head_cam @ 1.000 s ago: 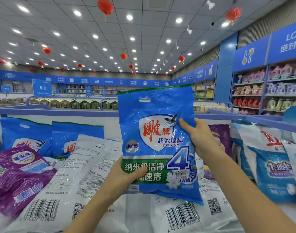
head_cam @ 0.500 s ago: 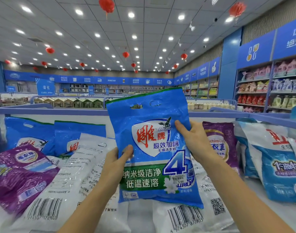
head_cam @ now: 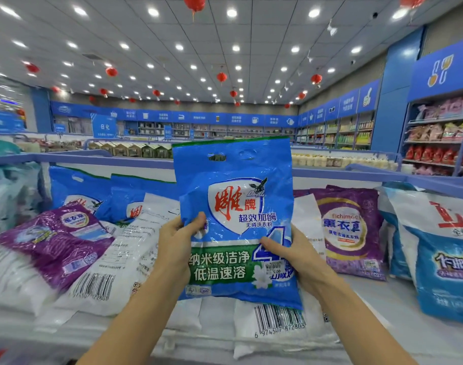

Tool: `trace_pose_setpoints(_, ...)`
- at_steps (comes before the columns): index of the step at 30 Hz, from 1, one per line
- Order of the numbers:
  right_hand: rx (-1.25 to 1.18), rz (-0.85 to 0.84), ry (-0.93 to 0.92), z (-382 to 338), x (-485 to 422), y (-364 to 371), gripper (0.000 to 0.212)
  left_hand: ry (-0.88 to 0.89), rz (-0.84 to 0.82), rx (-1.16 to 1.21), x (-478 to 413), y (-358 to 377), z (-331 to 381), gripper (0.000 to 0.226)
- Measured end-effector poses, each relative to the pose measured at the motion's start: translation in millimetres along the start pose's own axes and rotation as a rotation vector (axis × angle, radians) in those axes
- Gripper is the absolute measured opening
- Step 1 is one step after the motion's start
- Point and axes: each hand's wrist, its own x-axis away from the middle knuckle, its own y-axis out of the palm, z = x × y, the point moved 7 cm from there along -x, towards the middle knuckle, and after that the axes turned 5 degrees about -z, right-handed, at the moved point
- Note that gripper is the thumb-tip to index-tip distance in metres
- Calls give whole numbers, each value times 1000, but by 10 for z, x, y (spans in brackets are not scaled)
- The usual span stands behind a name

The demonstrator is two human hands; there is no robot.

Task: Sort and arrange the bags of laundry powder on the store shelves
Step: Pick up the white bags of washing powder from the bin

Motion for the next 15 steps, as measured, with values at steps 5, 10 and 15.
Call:
trace_pose_setpoints(5,57,34,-17,-24,-40,65,70,-25,18,59,-47,-186,150,21)
trace_pose_setpoints(10,148,-23,-9,-134,-37,190,61,91,-8,-245,-87,-407,458,23)
trace_pose_setpoints(15,206,-66,-32,-329,-180,531,57,261,-4,-377,-120,-643,865,27)
